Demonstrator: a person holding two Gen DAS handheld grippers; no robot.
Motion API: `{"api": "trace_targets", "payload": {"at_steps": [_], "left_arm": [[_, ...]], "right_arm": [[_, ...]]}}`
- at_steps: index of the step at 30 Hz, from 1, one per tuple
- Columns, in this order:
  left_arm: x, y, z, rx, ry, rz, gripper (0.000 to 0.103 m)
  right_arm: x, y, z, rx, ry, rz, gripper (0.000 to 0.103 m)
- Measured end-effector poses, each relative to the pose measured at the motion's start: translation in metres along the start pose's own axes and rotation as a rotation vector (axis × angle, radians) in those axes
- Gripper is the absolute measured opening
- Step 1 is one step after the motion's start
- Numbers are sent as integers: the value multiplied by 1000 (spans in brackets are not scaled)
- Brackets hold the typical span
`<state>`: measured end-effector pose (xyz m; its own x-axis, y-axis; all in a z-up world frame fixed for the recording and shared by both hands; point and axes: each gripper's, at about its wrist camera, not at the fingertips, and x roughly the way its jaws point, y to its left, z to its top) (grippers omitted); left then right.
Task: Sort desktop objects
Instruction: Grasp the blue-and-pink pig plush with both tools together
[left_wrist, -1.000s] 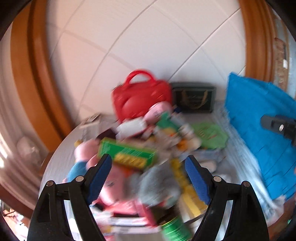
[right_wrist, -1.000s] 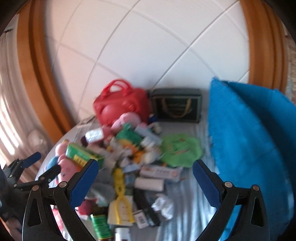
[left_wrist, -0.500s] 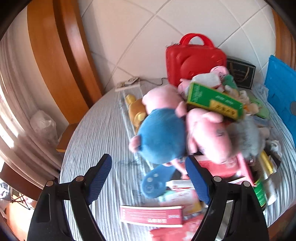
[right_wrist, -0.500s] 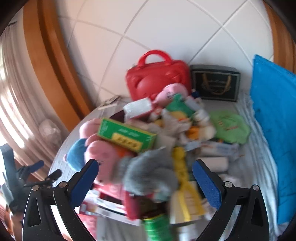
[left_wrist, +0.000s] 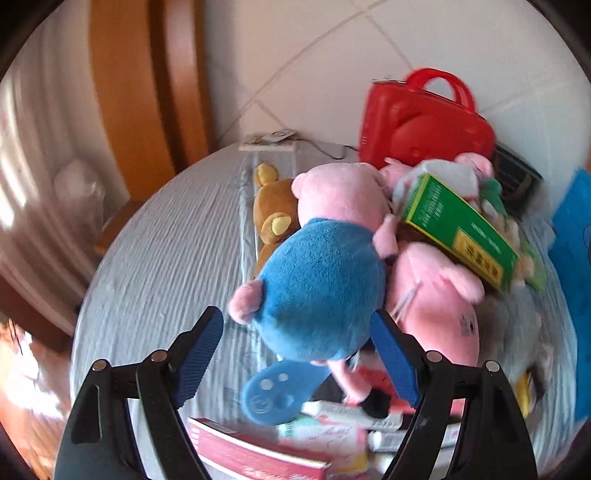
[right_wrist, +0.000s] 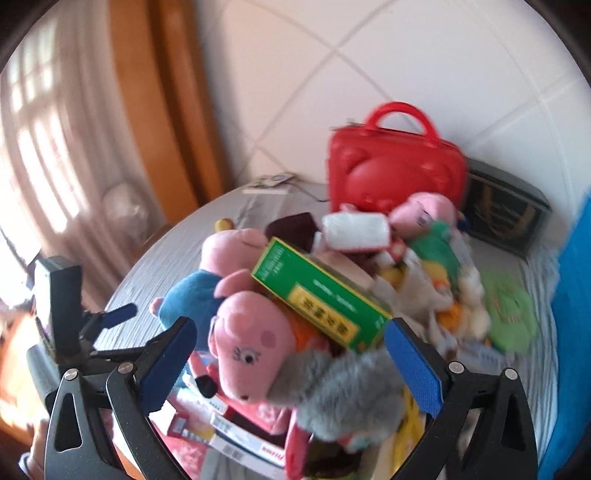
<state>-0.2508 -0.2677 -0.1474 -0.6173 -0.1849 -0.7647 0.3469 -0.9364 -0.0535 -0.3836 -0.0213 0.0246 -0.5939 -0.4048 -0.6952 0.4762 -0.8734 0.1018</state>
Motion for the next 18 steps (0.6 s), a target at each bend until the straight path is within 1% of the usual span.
{"api": "trace_targets", "payload": {"at_steps": [2,4,6,9,11,13,15,18], "left_arm": [[8,-6,-1,-55,25,12,82],[15,-15,-3,-84,40,32,82],[19,-20,-5,-128,42,92,82],[23,-23,-7,-207,49,138,82],[23,-22,-8,-265,52,152,82],[24,-21,-9,-321,56,172,82],[26,-22,-10,-352,60,184,82],[30,-22,-10,-387,65,224,82]], "right_arm": [[13,-3,14,-75,35,53,103],[26,-5,27,-147,67,95,103],[41,-7,44,-240,94,159,103],[65,-6,63,-355,162,231,103],[85,0,77,-449,208,286,103],[103,9,88,-531,241,330,103],[123,17,94,-593,282,367,103],[150,25,98,-655,332,429,103]]}}
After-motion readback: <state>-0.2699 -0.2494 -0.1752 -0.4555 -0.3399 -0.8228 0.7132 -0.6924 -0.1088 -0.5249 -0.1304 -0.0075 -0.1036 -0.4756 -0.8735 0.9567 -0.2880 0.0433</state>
